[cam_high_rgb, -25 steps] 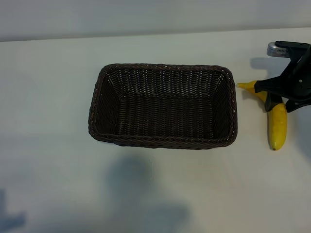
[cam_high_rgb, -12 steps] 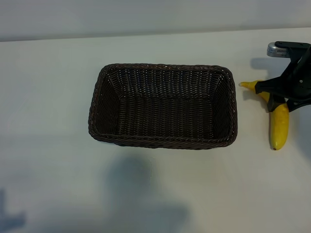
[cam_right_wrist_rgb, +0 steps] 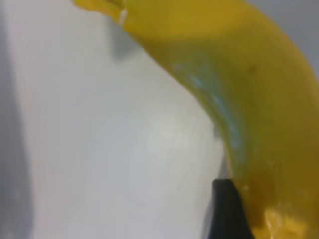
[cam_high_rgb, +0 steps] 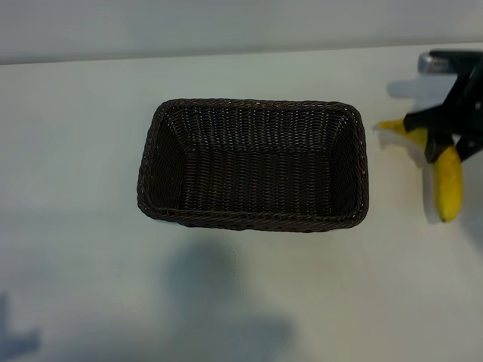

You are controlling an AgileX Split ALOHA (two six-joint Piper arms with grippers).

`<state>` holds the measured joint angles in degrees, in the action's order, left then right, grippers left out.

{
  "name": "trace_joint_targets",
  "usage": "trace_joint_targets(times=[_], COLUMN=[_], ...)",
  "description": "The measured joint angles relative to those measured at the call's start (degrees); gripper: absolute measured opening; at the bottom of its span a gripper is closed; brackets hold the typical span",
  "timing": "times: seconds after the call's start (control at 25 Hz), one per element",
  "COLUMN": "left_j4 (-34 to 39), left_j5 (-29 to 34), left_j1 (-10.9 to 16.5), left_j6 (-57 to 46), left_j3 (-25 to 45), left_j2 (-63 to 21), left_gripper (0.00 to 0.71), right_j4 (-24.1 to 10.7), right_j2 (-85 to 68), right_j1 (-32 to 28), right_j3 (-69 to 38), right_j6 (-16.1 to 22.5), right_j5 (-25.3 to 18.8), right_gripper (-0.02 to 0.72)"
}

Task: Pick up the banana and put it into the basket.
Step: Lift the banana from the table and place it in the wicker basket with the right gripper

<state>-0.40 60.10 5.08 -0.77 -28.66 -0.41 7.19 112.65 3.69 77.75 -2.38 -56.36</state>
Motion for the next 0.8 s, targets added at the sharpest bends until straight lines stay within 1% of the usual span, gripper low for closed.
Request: trace_joint_targets(times=[0.2, 0.32, 0.48, 0.6, 0.8], left_j4=[0.0, 0.0, 0.0, 0.0, 0.0], left_j5=[0.0, 0.0, 0.0, 0.0, 0.0], left_j1=[0.0, 0.0, 0.0, 0.0, 0.0], left_j6=[0.0, 0.0, -0.05, -0.05, -0.05], left_j3=[0.0, 0.06, 0.06, 0.06, 0.06], left_j2=[0.0, 0.0, 0.0, 0.0, 0.0], left_gripper=[0.49, 0.49, 0.49, 0.49, 0.49], right_j4=[0.23, 0.11, -0.51, -0.8, -0.92], right_j2=[-2.6, -2.97, -2.97, -2.97, -2.68], right_j1=[0.12, 1.76, 6.78, 11.47, 16.75], right_j3=[8.09, 10.83, 13.74, 16.58, 19.79], right_j6=[-0.02, -0.34, -1.36, -1.56, -1.88], right_j5=[-8.38, -11.42, -13.03, -13.26, -13.45], right_gripper=[0.434, 0.434, 0.434, 0.434, 0.434])
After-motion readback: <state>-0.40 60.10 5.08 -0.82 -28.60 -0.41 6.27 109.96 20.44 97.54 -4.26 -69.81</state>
